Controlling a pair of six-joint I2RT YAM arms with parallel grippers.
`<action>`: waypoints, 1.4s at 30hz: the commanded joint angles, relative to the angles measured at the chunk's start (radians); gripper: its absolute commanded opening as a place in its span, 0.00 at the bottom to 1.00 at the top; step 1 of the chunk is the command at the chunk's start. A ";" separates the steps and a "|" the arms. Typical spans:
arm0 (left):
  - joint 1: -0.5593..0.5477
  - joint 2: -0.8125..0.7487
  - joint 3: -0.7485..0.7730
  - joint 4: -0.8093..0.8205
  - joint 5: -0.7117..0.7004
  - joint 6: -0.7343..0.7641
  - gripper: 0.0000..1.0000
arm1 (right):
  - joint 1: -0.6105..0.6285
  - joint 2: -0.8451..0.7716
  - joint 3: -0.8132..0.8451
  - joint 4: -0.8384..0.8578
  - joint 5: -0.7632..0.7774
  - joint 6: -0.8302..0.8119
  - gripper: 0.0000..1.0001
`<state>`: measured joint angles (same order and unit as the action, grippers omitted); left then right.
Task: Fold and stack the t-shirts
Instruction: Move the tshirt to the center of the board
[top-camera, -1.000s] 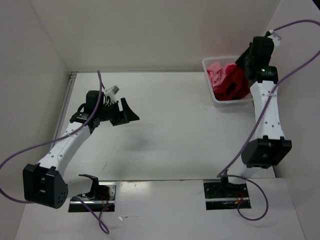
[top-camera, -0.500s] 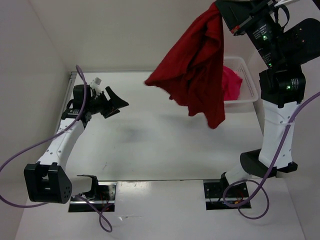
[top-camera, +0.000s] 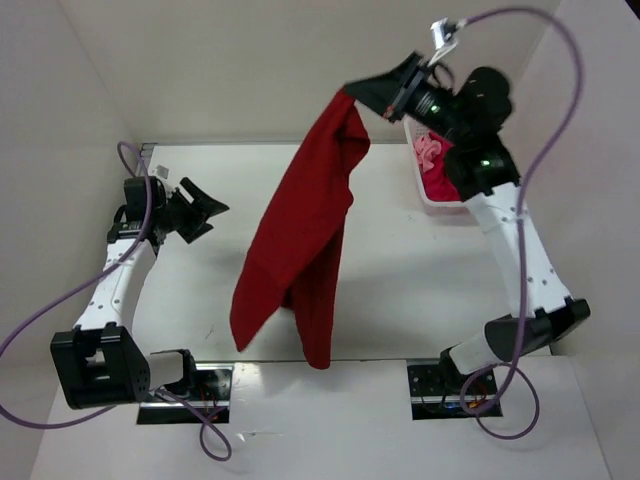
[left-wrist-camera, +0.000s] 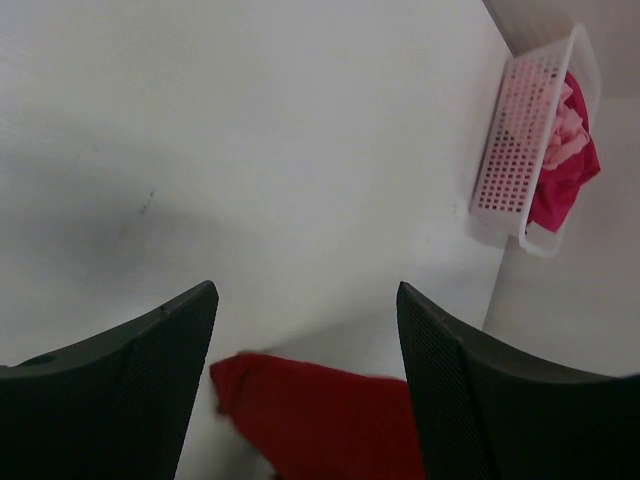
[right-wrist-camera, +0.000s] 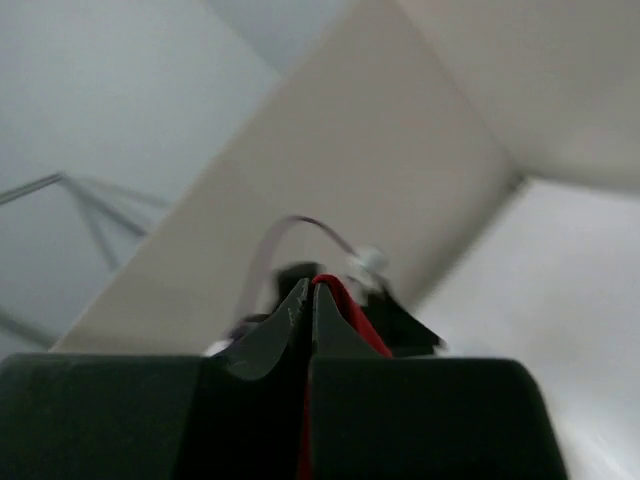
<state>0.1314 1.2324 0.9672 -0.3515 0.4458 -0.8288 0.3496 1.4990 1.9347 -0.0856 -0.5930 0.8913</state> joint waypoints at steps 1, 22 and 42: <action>0.011 -0.016 0.079 -0.035 -0.102 0.052 0.79 | -0.121 0.058 -0.331 0.031 0.102 -0.029 0.01; -0.176 0.004 -0.167 0.016 -0.197 0.048 0.71 | 0.423 0.048 -0.855 -0.241 0.467 -0.125 0.09; -0.256 0.159 -0.168 0.132 -0.094 0.030 0.71 | 0.529 0.260 -0.852 -0.088 0.608 0.103 0.48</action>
<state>-0.1120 1.3708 0.7742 -0.2653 0.3248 -0.7921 0.8845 1.7344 1.0302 -0.1974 -0.0391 0.9730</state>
